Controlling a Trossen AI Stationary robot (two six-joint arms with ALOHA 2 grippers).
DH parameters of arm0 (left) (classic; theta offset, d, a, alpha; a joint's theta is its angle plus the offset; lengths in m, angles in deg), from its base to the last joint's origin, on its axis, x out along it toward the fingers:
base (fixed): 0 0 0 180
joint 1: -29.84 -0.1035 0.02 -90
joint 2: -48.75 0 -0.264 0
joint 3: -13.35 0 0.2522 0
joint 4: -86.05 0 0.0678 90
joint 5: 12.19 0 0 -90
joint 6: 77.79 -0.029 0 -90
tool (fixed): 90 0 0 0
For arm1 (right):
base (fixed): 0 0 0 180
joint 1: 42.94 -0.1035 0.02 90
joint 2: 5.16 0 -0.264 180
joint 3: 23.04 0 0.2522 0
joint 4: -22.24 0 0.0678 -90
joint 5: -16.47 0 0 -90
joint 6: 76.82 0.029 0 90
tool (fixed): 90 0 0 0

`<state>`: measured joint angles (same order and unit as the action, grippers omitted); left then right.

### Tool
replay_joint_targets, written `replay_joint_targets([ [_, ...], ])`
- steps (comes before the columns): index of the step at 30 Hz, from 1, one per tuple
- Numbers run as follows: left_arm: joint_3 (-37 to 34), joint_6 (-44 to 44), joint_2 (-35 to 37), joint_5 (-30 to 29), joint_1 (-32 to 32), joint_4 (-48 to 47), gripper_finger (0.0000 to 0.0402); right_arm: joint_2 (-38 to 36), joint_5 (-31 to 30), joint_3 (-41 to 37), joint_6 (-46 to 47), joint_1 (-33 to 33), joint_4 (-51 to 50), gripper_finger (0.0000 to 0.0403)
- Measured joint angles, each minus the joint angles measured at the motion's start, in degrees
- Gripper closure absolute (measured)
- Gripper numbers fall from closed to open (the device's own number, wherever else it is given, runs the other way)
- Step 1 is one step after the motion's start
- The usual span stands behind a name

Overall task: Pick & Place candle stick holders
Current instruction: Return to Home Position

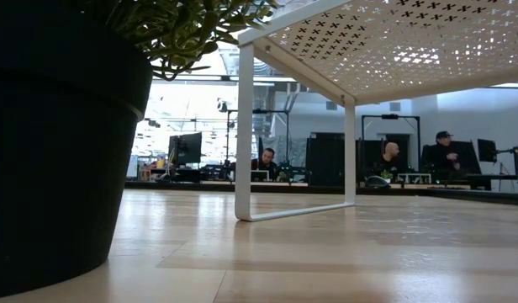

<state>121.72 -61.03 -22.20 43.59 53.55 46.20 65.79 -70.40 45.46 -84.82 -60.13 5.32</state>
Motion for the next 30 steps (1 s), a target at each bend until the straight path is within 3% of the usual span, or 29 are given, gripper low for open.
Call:
replay_joint_targets([
  [6,0.0,0.0,0.0,0.0,-0.01,0.0,0.0274,-4.52,-0.18,0.0,2.04,0.56,-0.05,0.0167],
  [11,0.0,-0.45,0.11,-0.08,0.0,0.0,0.0274,-11.21,-0.23,0.04,2.04,1.97,-2.83,0.0175],
  [14,0.0,-2.73,0.9,-1.95,-0.01,-0.01,0.028,-17.43,-3.63,0.04,2.04,3.61,-6.0,0.0188],
  [18,0.0,-9.13,3.09,-3.05,-0.01,-0.09,0.0325,-27.6,-11.04,0.09,-2.6,5.59,-10.3,0.0233],
  [22,-1.26,-14.15,5.58,-3.91,-0.44,-2.14,0.0391,-36.61,-13.91,-0.41,-6.37,9.1,-15.57,0.0309],
  [26,-8.55,-14.96,10.44,-4.76,-1.78,-2.07,0.0397,-46.31,-15.25,-6.82,-4.54,13.05,-19.43,0.0388],
  [30,-19.11,-13.37,16.19,-4.78,-2.05,0.8,0.0398,-55.78,-16.4,-16.25,-0.31,15.39,-18.0,0.039],
])
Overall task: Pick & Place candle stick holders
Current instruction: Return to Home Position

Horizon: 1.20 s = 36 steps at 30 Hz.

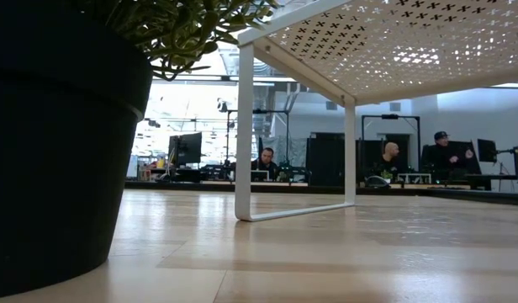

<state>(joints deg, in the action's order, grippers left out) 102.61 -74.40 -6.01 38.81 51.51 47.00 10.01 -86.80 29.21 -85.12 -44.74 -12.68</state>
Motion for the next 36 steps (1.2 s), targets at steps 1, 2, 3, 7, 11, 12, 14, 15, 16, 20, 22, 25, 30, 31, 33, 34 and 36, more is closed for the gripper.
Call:
replay_joint_targets([
  [1,-2.76,0.07,1.46,0.02,0.01,1.24,0.0398,-1.88,-0.17,-2.21,0.58,0.42,0.77,0.0391],
  [2,-5.41,0.05,2.9,0.12,0.04,2.59,0.0398,-3.97,-0.35,-4.5,0.81,0.81,1.71,0.0396],
  [3,-8.14,0.03,4.5,0.34,0.04,4.42,0.0398,-6.04,-0.46,-6.59,0.96,1.12,2.19,0.0399],
  [7,-18.86,0.29,11.26,1.19,0.11,10.94,0.0398,-13.33,-2.1,-14.08,2.14,2.52,4.56,0.0399],
  [11,-28.63,3.2,18.9,1.58,0.11,15.49,0.0397,-14.94,-3.8,-19.11,4.48,4.23,4.16,0.0401],
  [12,-30.75,4.18,20.91,1.54,0.11,16.29,0.0398,-14.72,-3.52,-19.6,4.76,4.67,4.67,0.0401],
  [14,-34.78,6.11,24.79,1.44,0.11,17.96,0.0399,-13.47,-3.06,-21.02,5.76,5.47,6.85,0.0402],
  [15,-36.89,6.88,26.59,1.41,0.11,18.61,0.0399,-13.32,-2.63,-22.03,6.23,5.73,6.14,0.0402],
  [16,-38.83,7.63,28.13,1.34,0.11,19.27,0.0398,-13.31,-2.33,-22.83,6.46,5.99,5.7,0.0402],
  [20,-45.63,8.06,33.84,1.28,0.11,23.62,0.0397,-14.68,-1.48,-24.92,7.35,6.95,7.28,0.0402],
  [22,-48.95,8.01,35.96,1.31,0.11,25.29,0.0399,-14.92,-1.34,-26.17,7.97,7.28,6.03,0.0402],
  [25,-52.92,8.13,38.67,1.33,0.11,26.74,0.0398,-14.97,-1.32,-27.38,8.38,7.31,7.21,0.0402],
  [30,-58.07,9.7,42.06,1.33,0.11,27.35,0.0398,-14.99,-0.76,-30.82,11.18,7.67,7.56,0.0402],
  [31,-59.08,10.03,42.61,1.33,0.11,27.77,0.0398,-14.99,-0.08,-31.58,11.4,7.65,8.39,0.0402],
  [33,-61.18,10.2,43.64,1.33,0.11,28.34,0.0398,-14.99,1.21,-33.57,12.02,7.65,10.33,0.0402],
  [34,-62.17,10.22,44.14,1.35,0.11,28.36,0.0398,-15.0,1.65,-34.16,12.35,7.65,11.27,0.0403],
  [36,-64.33,10.49,45.3,1.37,0.11,28.35,0.0396,-14.72,2.25,-34.46,12.3,7.65,12.61,0.0403],
])
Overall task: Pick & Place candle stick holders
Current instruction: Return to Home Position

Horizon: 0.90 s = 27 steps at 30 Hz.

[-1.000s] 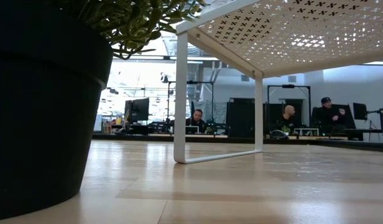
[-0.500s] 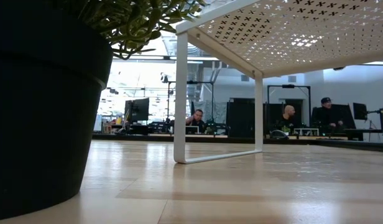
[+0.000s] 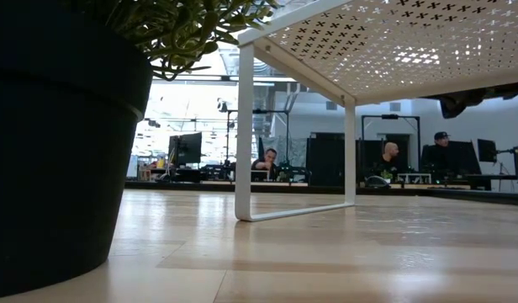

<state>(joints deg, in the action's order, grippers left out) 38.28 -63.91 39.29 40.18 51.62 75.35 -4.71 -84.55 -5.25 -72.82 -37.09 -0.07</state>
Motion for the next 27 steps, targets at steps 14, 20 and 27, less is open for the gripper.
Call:
replay_joint_targets([
  [14,-10.85,1.64,8.4,-1.43,0.0,2.11,0.0395,0.23,0.98,-0.29,-2.48,1.79,0.66,0.0403],
  [20,-10.82,1.76,8.7,-7.29,0.0,2.19,0.0395,0.23,0.8,-0.31,-2.45,2.19,0.66,0.04],
  [27,-10.82,1.5,7.66,-7.34,0.02,2.55,0.0394,0.23,0.69,-0.31,-2.45,2.19,0.64,0.0398],
])
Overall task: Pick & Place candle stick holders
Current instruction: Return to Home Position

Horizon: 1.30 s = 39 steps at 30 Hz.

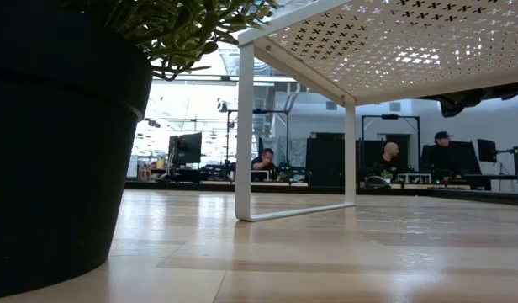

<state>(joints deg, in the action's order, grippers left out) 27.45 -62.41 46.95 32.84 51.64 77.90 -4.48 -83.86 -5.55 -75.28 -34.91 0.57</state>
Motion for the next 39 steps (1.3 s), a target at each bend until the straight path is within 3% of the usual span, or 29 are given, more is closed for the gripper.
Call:
replay_joint_targets([
  [30,0.0,-0.09,-7.94,0.05,-0.01,0.03,0.0394,0.0,-0.02,-0.04,0.0,0.0,-0.09,0.0397],
  [39,0.04,-0.09,1.71,-0.07,-0.05,1.01,0.0394,0.0,-0.04,-0.04,-0.01,-0.02,-0.11,0.0397],
])
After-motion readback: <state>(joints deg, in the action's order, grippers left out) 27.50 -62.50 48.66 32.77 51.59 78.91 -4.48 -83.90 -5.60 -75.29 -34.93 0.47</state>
